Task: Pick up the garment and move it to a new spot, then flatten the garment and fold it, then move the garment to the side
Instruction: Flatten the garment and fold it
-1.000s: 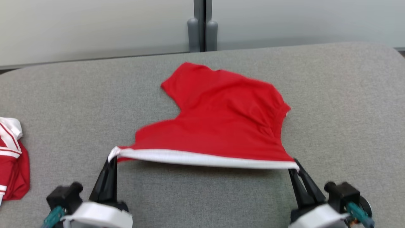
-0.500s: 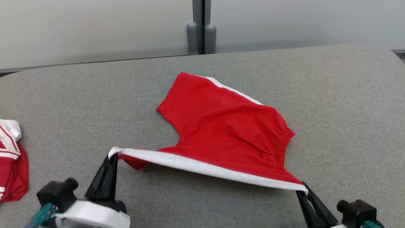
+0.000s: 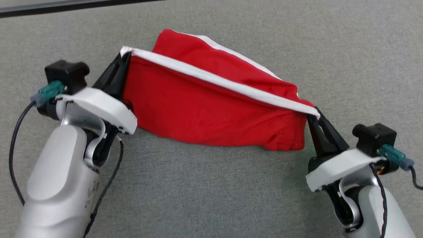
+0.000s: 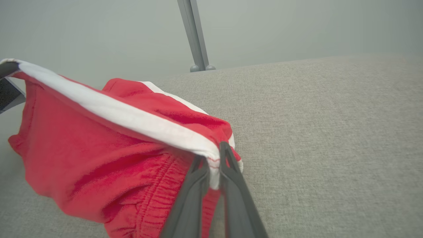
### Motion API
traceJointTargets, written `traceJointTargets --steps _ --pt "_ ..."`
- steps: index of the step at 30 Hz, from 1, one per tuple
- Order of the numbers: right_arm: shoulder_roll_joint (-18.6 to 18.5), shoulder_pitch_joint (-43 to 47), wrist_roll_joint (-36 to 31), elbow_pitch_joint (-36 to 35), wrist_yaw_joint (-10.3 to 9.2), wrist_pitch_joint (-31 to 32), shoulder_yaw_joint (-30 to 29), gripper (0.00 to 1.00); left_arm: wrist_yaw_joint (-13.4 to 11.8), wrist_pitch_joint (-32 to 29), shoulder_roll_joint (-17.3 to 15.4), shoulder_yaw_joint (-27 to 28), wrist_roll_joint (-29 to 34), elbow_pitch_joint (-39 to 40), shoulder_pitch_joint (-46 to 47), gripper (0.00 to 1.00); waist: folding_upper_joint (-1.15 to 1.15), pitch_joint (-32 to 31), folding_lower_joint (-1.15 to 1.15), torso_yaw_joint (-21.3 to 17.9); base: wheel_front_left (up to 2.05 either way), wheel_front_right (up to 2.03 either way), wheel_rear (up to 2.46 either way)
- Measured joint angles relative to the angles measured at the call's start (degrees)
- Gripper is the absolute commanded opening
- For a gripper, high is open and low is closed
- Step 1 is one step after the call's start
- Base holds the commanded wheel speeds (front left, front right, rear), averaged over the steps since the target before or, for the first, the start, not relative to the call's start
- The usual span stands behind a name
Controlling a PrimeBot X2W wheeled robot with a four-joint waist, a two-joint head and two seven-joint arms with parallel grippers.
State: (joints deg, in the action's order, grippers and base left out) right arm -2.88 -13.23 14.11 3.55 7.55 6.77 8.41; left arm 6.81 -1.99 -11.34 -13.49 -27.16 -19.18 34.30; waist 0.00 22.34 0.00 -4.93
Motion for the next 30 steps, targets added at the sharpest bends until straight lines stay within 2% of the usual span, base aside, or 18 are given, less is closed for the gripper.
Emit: traceJointTargets --steps 6,12,13,14,15,16,18,25,28,30 --pt "0.01 -7.40 1.44 5.33 0.00 -0.48 0.47 0.00 0.45 1.35 0.53 -4.58 -0.04 -12.55 11.71 0.00 0.00 3.58 0.00 -2.15 0.00 0.00 0.00" --pt "-0.01 -10.79 4.09 9.03 0.00 -2.08 1.67 0.00 0.62 3.38 1.30 -9.15 -2.00 -21.96 19.05 0.00 0.00 4.82 0.00 -4.52 0.00 0.00 0.00" --pt "0.00 -11.01 4.13 9.46 0.00 -2.74 1.90 0.27 0.62 3.35 1.34 -9.95 -2.80 -23.51 19.89 0.00 0.00 4.93 0.00 -4.82 0.00 0.00 0.00" --pt "0.01 -11.42 4.03 9.95 0.00 -3.24 2.15 0.44 0.62 3.69 1.35 -10.68 -3.54 -24.66 20.50 0.00 0.00 5.03 0.00 -5.11 0.00 0.00 0.00" --pt "0.02 -11.66 4.71 10.34 0.00 -3.80 2.15 0.53 0.62 4.09 1.51 -11.20 -4.81 -25.80 21.10 0.00 0.00 5.12 0.00 -5.32 0.00 0.00 0.00" --pt "0.04 -11.66 5.04 10.61 0.00 -4.80 2.07 1.00 0.62 4.68 1.47 -12.03 -5.27 -26.73 21.68 0.23 0.00 5.21 0.00 -5.46 0.00 0.00 0.00" --pt "-0.05 -11.44 4.74 11.07 -0.01 -6.09 2.31 1.00 0.63 5.93 1.59 -12.78 -6.42 -28.92 22.76 1.00 0.00 5.34 0.00 -5.57 0.00 0.00 0.00" --pt "-0.04 -7.92 -0.92 8.10 -0.01 -14.45 2.49 1.00 0.38 15.72 0.74 -13.57 -6.60 -32.30 22.59 1.00 0.00 4.51 0.00 -5.14 0.00 0.00 0.00" --pt "-0.24 -6.62 -2.60 6.38 -0.01 -16.38 1.86 1.00 -0.86 16.70 0.67 -12.38 -6.45 -31.26 20.95 1.00 0.00 3.87 0.00 -4.64 0.00 0.00 0.00" --pt "-0.45 -5.60 -3.69 4.19 -0.01 -18.04 0.43 1.00 -2.31 16.90 0.09 -10.28 -5.87 -27.85 18.47 1.00 0.00 3.27 0.00 -3.96 0.00 0.00 0.00"
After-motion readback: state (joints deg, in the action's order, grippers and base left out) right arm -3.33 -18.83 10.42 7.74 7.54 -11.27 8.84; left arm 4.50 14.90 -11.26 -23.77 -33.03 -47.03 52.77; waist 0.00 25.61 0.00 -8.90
